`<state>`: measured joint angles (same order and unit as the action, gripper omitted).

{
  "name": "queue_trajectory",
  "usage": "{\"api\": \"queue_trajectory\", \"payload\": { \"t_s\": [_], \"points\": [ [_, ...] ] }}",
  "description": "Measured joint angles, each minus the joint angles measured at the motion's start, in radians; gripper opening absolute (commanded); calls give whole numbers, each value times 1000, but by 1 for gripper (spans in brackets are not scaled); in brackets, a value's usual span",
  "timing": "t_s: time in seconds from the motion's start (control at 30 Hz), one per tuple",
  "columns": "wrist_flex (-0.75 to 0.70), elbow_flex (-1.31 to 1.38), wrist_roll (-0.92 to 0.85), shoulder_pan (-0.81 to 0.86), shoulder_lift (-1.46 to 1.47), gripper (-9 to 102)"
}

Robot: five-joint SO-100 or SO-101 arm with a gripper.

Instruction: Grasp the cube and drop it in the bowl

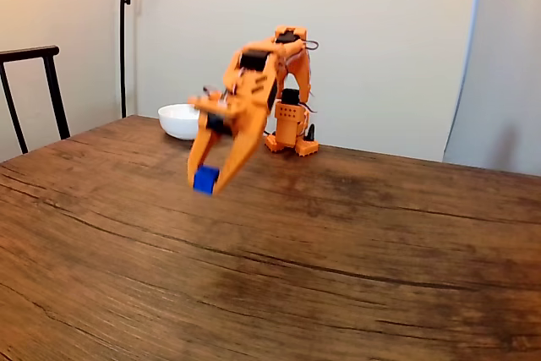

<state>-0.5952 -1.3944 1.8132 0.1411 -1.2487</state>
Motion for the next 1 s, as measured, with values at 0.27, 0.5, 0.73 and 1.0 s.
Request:
{"api": "queue_trajectory", "payload": {
  "t_s": [0.27,0.5,0.73,1.0],
  "points": [
    [-235,0,44,49,-207,6],
    [-403,0,103,126,-396,6],
    [-586,2,155,236,-566,6],
    [-765,2,178,419,-715,6]
  ]
}}
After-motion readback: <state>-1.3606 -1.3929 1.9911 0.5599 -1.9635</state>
